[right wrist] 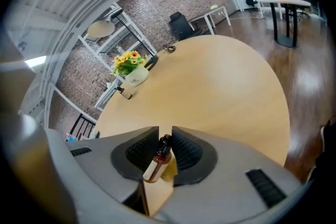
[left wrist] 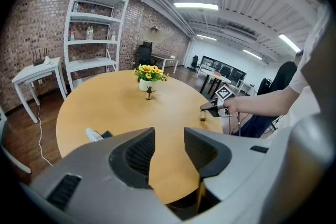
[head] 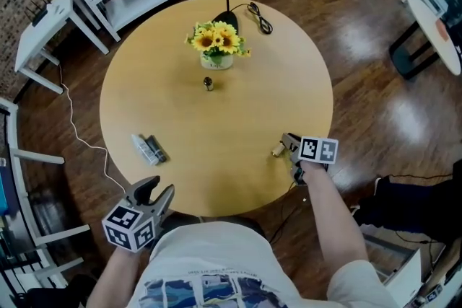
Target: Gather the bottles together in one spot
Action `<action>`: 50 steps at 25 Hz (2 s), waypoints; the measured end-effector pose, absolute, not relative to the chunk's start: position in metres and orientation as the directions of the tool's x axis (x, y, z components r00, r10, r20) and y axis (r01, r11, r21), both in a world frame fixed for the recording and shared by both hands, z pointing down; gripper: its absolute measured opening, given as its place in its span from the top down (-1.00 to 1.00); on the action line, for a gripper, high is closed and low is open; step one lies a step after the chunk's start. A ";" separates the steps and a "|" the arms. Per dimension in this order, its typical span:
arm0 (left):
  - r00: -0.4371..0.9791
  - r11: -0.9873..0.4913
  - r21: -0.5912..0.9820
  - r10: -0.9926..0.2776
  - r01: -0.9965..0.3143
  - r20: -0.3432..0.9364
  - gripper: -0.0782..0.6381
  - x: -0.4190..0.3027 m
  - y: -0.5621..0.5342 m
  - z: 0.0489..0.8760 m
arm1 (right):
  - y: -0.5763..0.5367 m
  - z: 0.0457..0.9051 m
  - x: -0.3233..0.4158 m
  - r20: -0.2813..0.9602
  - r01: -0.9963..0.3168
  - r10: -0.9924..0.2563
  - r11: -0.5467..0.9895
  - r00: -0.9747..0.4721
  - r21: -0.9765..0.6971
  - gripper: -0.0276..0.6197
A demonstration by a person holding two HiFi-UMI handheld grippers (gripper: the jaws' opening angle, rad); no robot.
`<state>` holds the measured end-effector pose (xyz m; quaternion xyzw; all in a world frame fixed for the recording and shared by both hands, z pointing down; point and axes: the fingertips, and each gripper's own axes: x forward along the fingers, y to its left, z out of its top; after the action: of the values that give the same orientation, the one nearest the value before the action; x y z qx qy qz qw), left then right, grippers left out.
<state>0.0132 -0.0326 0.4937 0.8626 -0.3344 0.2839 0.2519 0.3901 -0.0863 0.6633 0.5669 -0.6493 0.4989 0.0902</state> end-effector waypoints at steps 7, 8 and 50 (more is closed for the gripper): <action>0.633 -0.662 0.260 -0.417 -0.703 0.652 0.36 0.009 -0.039 0.499 | -0.093 0.631 0.374 0.629 -0.903 -0.716 0.005 -0.304 -0.430 0.64; 0.637 -0.666 0.261 -0.413 -0.698 0.651 0.36 0.007 -0.041 0.500 | -0.095 0.625 0.371 0.622 -0.913 -0.726 0.020 -0.293 -0.406 0.64; 0.599 -0.618 0.292 -0.371 -0.729 0.710 0.36 -0.145 -0.125 0.529 | -0.353 0.620 0.226 0.439 -0.972 -0.892 0.184 -0.105 0.143 0.64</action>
<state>-0.1450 -0.1251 0.5287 0.8452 -0.3254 0.3079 0.2913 0.2263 -0.3526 0.6198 0.6321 -0.7376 0.0912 0.2195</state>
